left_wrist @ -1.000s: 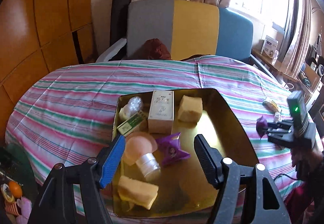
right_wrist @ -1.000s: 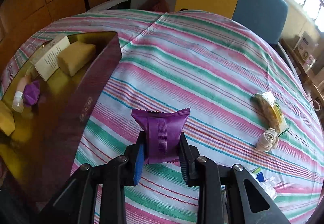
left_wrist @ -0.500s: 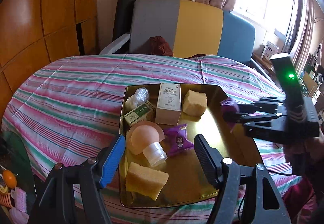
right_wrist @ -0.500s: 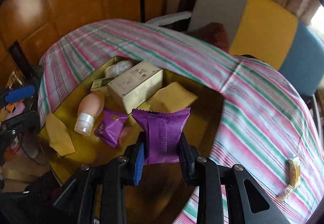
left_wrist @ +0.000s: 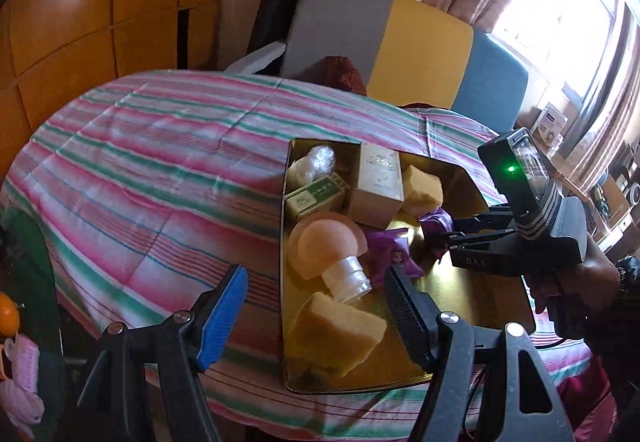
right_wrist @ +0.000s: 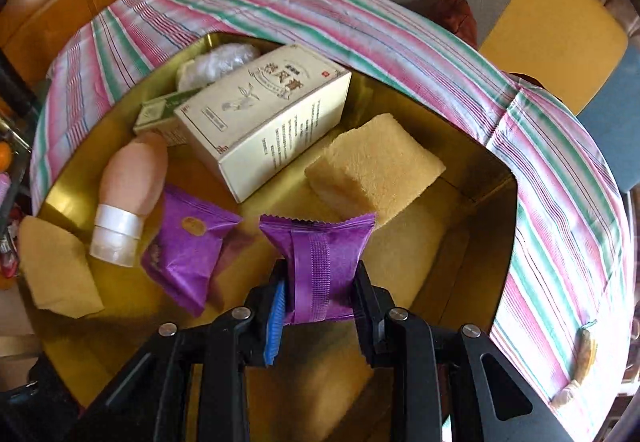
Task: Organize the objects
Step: 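Carry the purple packet over the tray and open the right gripper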
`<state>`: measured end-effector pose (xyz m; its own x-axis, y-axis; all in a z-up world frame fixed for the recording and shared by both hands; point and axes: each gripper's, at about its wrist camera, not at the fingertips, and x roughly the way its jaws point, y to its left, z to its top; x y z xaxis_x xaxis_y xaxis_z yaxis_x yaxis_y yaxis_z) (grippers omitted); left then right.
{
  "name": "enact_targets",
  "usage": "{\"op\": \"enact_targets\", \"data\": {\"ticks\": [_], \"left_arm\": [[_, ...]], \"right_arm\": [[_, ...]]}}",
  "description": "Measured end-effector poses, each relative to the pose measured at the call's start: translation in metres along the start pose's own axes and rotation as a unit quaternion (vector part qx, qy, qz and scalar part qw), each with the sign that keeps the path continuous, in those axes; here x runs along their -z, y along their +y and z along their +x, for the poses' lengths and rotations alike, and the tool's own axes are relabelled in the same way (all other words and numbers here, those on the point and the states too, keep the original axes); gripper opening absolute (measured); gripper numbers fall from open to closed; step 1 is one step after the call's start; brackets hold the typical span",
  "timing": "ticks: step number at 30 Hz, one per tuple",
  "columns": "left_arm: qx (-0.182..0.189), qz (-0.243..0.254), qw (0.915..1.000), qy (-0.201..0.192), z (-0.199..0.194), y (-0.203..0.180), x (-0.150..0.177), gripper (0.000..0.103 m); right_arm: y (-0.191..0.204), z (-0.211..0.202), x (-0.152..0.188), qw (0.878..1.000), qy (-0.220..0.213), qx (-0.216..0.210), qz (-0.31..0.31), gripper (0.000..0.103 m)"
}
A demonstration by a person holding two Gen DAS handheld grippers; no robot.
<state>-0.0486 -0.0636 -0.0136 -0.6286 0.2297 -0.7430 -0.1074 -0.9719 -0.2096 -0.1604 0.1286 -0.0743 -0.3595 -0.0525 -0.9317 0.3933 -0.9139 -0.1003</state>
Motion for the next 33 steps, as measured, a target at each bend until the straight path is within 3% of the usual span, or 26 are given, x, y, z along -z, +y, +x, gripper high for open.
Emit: {"op": "enact_targets", "data": {"ticks": [13, 17, 23, 33], "left_arm": [[-0.006, 0.0, 1.0, 0.006, 0.005, 0.005, 0.005, 0.071], [-0.005, -0.003, 1.0, 0.007, 0.006, 0.006, 0.005, 0.071], [-0.004, 0.007, 1.0, 0.0, 0.001, 0.001, 0.006, 0.071], [0.006, 0.046, 0.9988, -0.014, -0.01, -0.026, 0.005, 0.071]], "right_arm": [[0.004, 0.006, -0.01, 1.0, 0.005, -0.009, 0.003, 0.033], [0.004, -0.004, -0.006, 1.0, -0.011, -0.018, 0.011, 0.063], [0.005, -0.026, 0.001, 0.999, -0.04, -0.017, 0.021, 0.064], [-0.028, -0.098, 0.054, 0.987, -0.138, -0.017, 0.078, 0.081]]}}
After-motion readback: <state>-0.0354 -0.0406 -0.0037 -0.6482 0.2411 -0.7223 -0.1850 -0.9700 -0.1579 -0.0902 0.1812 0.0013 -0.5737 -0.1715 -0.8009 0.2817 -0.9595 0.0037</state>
